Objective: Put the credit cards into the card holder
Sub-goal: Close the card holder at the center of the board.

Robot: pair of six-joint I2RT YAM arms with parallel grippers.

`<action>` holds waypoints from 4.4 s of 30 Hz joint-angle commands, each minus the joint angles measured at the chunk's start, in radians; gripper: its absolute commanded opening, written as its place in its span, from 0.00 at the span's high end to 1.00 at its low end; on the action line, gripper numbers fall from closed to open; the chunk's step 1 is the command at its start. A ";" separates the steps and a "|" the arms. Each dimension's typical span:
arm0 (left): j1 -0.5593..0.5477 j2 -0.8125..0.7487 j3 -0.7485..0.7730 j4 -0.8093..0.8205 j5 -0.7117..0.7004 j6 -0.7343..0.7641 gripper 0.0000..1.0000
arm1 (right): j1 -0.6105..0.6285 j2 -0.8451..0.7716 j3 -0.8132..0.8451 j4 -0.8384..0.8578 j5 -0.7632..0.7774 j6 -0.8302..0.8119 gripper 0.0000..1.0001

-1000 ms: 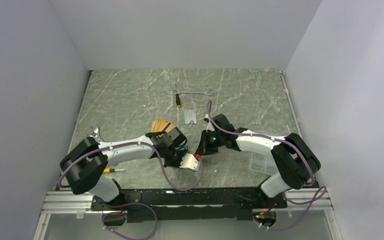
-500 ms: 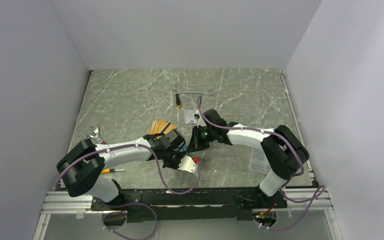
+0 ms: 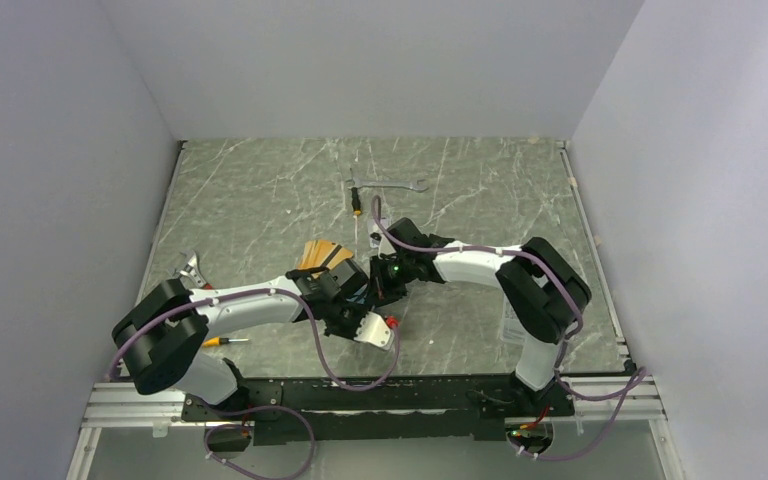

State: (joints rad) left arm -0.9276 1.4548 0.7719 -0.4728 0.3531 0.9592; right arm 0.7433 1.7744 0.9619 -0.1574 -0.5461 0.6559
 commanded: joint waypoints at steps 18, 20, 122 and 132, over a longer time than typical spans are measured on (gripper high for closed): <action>0.172 -0.102 0.036 -0.147 0.014 0.075 0.77 | 0.021 0.117 0.037 -0.112 0.034 -0.059 1.00; 0.173 -0.099 0.018 -0.112 0.014 0.065 0.77 | 0.021 0.118 0.046 -0.121 0.035 -0.061 1.00; 0.169 -0.079 -0.006 -0.073 0.024 0.085 0.79 | -0.081 0.165 -0.126 0.255 -0.295 0.070 0.83; 0.065 -0.109 -0.003 -0.071 0.026 0.071 0.80 | -0.084 0.027 -0.003 0.208 -0.346 0.150 0.70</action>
State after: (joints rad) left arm -0.8162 1.3716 0.7410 -0.5575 0.3470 1.0195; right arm 0.6636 1.8950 0.9184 0.0895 -0.8978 0.7799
